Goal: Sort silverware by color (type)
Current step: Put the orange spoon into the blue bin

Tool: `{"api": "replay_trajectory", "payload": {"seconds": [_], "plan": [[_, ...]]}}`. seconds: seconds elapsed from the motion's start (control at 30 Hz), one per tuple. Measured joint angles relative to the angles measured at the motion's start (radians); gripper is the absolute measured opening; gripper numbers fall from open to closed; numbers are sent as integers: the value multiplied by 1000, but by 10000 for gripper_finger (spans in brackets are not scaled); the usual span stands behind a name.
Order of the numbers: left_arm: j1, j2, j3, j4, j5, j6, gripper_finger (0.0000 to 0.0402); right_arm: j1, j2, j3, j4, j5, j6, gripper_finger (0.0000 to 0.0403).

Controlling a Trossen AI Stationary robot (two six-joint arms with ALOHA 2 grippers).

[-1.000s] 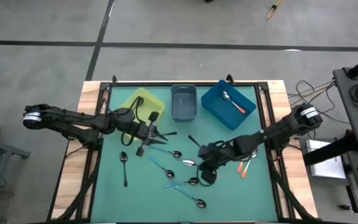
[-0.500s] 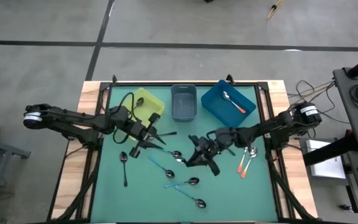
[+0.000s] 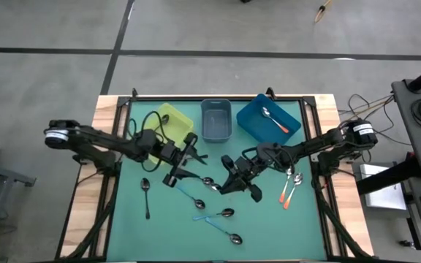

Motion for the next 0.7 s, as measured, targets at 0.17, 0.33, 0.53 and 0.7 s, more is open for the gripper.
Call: {"api": "replay_trajectory", "payload": {"seconds": [0.17, 0.33, 0.53, 0.7], "plan": [[-9, 83, 50, 40, 28, -18, 208, -11, 0, 1, 27, 7, -10, 9], [-14, 155, 128, 39, 106, -19, 208, -33, 0, 9, 26, 16, 31, 9], [-16, 206, 189, 40, 132, -22, 208, -44, 0, 11, 26, 18, 47, 9], [-16, 225, 213, 38, 127, -22, 189, -44, 0, 11, 24, 18, 56, 9]]}}
